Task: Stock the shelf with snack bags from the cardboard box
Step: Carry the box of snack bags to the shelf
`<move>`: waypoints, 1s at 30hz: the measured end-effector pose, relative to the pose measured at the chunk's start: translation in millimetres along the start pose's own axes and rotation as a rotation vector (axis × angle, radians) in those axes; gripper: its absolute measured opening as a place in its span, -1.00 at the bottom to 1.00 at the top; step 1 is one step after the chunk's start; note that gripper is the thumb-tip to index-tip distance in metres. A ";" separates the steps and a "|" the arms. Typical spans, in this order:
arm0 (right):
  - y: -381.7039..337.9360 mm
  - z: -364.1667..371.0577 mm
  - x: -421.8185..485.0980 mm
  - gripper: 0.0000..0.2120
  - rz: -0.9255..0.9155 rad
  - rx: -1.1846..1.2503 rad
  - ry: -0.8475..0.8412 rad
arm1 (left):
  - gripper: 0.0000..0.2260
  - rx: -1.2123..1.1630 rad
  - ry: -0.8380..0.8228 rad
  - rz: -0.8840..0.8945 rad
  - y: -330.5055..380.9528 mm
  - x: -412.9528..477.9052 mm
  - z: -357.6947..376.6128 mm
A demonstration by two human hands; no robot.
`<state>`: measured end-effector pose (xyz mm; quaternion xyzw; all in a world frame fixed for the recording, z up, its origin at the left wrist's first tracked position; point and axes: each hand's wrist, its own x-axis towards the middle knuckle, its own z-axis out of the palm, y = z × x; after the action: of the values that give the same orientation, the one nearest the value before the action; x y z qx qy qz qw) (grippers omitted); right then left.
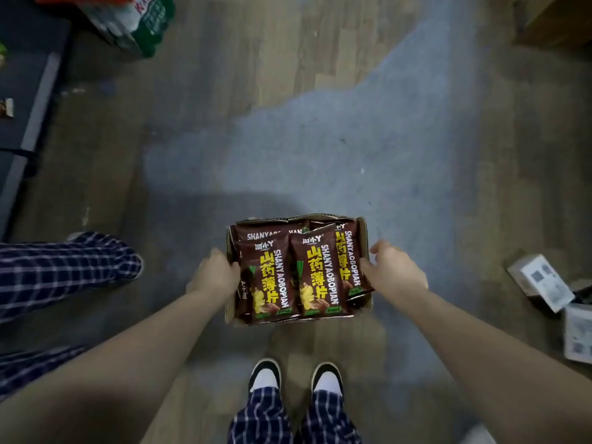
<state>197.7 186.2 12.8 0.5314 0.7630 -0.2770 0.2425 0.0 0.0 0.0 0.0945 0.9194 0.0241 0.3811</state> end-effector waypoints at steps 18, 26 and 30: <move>20.9 55.8 55.0 -0.80 0.078 0.014 -0.028 | -0.88 -0.029 0.002 -0.070 -22.1 56.5 48.0; 31.9 52.5 51.5 -0.76 -0.026 0.063 0.085 | -0.89 -0.092 0.077 -0.015 -29.0 53.6 48.1; 28.5 42.4 46.1 -0.75 -0.052 0.103 0.160 | -0.88 -0.126 0.097 -0.002 -31.6 47.0 36.6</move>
<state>213.2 196.7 -53.4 0.5436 0.7780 -0.2789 0.1459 -11.6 -23.0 -62.4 0.0682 0.9335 0.0860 0.3413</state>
